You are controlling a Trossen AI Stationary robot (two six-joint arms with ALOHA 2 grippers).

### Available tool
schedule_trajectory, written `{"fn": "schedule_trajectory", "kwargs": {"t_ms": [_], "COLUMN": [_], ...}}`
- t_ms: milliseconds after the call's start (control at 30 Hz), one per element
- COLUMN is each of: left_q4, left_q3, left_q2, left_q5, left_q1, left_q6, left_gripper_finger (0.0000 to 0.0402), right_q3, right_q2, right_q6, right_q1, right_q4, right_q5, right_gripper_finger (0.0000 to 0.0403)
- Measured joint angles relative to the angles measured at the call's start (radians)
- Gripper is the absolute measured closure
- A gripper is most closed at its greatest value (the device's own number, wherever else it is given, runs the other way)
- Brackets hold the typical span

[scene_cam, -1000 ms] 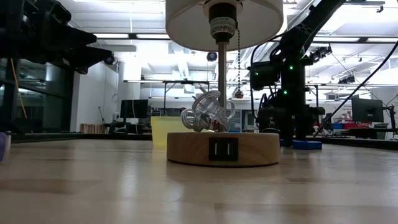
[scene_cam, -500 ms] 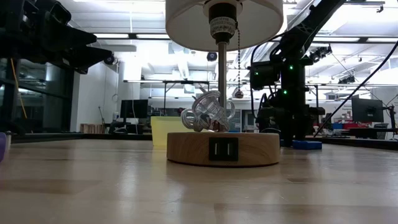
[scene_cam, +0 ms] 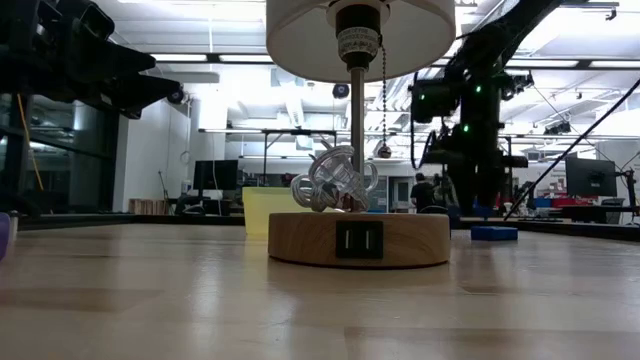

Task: Pick & Place Office items
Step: Put the top blue timer into the black bin

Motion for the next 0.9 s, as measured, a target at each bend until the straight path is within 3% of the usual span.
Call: {"fn": "schedule_trajectory", "kwargs": {"t_ms": [300,900], "left_q4": [0.000,0.000], "left_q3": [0.000,0.000], "left_q2": [0.000,0.000], "left_q5": [0.000,0.000], "left_q1": [0.000,0.000], "left_q6": [0.000,0.000], "left_gripper_finger": [0.0109,0.0109], "right_q3": [0.001,0.002], "right_q2": [-0.135,-0.143], "right_q6": [0.015,0.016], "right_q1": [0.005,0.112], "right_q4": [-0.039,-0.214], "right_q5": [0.002,-0.017], "right_gripper_finger": [0.0256,0.0255]}}
